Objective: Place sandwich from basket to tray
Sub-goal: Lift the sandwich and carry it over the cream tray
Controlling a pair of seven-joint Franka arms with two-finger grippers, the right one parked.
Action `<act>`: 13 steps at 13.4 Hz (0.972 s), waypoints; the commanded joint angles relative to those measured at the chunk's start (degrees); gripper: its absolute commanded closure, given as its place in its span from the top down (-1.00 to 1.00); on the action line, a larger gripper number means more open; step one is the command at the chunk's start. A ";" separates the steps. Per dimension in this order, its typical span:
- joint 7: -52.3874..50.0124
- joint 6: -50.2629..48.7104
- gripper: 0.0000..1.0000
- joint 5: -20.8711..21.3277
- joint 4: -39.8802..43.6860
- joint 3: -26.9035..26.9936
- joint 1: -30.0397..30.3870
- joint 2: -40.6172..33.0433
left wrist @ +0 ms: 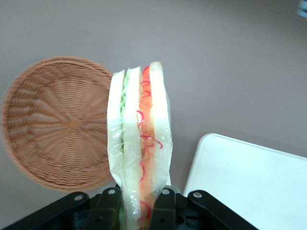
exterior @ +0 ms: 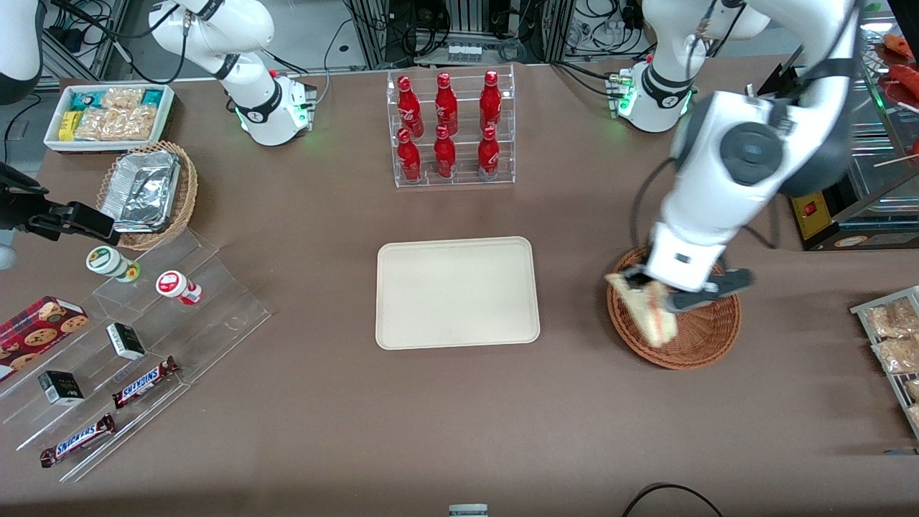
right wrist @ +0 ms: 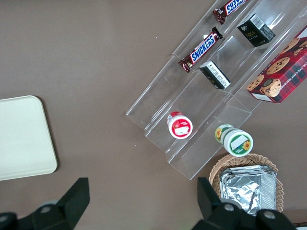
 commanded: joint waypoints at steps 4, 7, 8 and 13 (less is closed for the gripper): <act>-3.44 -0.69 -1.00 1.72 12.08 0.67 -15.07 14.67; -6.08 5.17 -1.00 1.81 14.12 0.67 -19.21 21.09; -6.08 7.37 -1.00 1.72 14.21 0.58 -20.08 22.42; -8.19 14.59 -1.00 1.89 15.78 0.67 -24.40 29.27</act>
